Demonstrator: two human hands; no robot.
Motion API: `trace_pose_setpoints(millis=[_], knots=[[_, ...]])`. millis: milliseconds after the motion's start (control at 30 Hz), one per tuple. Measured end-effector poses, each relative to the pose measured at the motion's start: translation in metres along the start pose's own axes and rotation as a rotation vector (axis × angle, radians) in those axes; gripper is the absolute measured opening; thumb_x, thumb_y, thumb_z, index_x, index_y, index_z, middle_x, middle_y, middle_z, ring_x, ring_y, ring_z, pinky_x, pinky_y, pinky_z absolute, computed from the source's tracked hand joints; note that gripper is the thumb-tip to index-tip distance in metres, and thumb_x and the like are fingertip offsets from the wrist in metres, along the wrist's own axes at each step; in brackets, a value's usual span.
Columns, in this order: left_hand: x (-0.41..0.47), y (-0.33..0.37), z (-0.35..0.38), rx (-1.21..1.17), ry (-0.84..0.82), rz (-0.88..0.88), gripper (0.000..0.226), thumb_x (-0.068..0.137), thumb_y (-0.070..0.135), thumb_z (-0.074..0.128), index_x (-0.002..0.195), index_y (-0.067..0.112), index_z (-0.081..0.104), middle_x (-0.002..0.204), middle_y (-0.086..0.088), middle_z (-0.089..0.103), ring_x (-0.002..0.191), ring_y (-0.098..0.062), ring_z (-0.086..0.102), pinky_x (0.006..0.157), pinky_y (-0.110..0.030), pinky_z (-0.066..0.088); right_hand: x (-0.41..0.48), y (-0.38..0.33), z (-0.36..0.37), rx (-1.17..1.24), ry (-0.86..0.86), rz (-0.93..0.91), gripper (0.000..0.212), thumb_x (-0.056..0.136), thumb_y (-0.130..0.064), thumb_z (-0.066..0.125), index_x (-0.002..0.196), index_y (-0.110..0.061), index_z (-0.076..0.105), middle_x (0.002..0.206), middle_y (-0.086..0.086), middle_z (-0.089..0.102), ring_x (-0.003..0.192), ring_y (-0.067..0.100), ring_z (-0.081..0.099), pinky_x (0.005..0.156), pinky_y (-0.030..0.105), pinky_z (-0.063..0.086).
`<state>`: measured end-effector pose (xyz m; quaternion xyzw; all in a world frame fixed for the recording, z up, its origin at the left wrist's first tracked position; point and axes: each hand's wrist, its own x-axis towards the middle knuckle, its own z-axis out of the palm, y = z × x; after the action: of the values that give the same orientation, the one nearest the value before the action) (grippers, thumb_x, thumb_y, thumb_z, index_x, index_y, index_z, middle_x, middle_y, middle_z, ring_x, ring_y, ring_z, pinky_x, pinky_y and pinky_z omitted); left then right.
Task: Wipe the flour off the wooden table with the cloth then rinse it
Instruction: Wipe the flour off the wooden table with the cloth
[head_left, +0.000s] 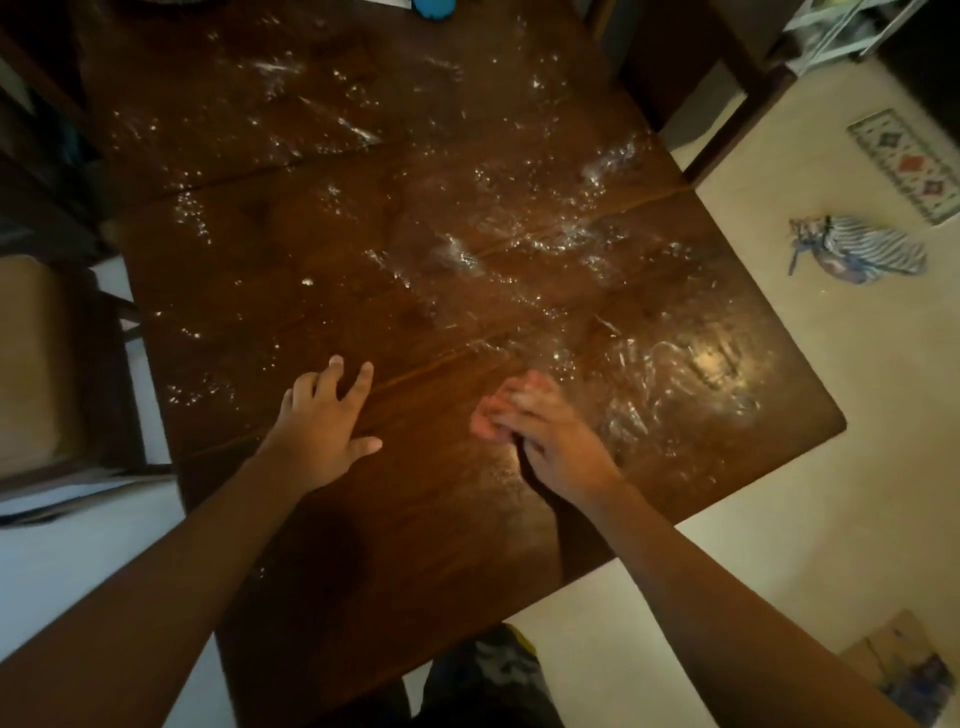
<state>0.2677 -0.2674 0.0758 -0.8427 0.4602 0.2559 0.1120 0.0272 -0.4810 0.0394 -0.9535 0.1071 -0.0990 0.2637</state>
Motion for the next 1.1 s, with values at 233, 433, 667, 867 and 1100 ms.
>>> trace_pose_setpoints(millis=[233,433,667,867,1100], knots=[[-0.002,0.005,0.002,-0.039,-0.020,-0.062,0.094,0.095,0.058,0.050,0.156,0.028,-0.014,0.164,-0.014,-0.006,0.147,-0.040,0.008,0.117,-0.055,0.023,0.055,-0.022,0.023,0.058,0.080,0.123,0.054,0.092,0.001,0.048,0.134,-0.028,0.065,0.146,-0.009,0.055,0.147,0.019,0.035,0.126,0.046,0.011],[-0.004,0.014,-0.003,-0.062,-0.052,-0.113,0.092,0.096,0.053,0.051,0.156,0.028,-0.015,0.164,-0.012,-0.011,0.148,-0.040,0.006,0.117,-0.055,0.023,0.016,0.004,0.022,0.076,-0.232,-0.170,0.046,0.094,-0.002,0.058,0.132,-0.027,0.066,0.151,-0.008,0.050,0.151,0.015,0.030,0.126,0.048,0.018],[-0.004,0.018,-0.002,-0.060,-0.076,-0.148,0.092,0.097,0.050,0.051,0.155,0.031,-0.019,0.164,-0.011,-0.017,0.149,-0.039,0.004,0.118,-0.056,0.019,0.068,-0.006,0.017,-0.090,0.064,0.346,0.062,0.092,-0.005,0.052,0.148,-0.030,0.049,0.159,-0.006,0.039,0.154,0.024,0.018,0.127,0.049,0.001],[-0.004,0.021,-0.005,-0.097,-0.103,-0.168,0.092,0.097,0.050,0.051,0.154,0.032,-0.020,0.164,-0.009,-0.019,0.149,-0.039,0.002,0.118,-0.057,0.019,0.082,-0.004,0.042,-0.077,-0.222,-0.242,0.058,0.094,-0.008,0.056,0.148,-0.029,0.050,0.158,-0.002,0.043,0.152,0.025,0.027,0.124,0.055,0.017],[-0.006,0.018,-0.003,-0.201,-0.088,-0.159,0.094,0.097,0.041,0.056,0.154,0.035,-0.018,0.163,-0.005,-0.021,0.149,-0.038,-0.002,0.118,-0.059,0.013,0.118,-0.004,0.036,-0.056,-0.029,0.240,0.059,0.094,0.000,0.047,0.146,-0.026,0.052,0.159,0.003,0.040,0.153,0.035,0.021,0.122,0.062,0.010]])
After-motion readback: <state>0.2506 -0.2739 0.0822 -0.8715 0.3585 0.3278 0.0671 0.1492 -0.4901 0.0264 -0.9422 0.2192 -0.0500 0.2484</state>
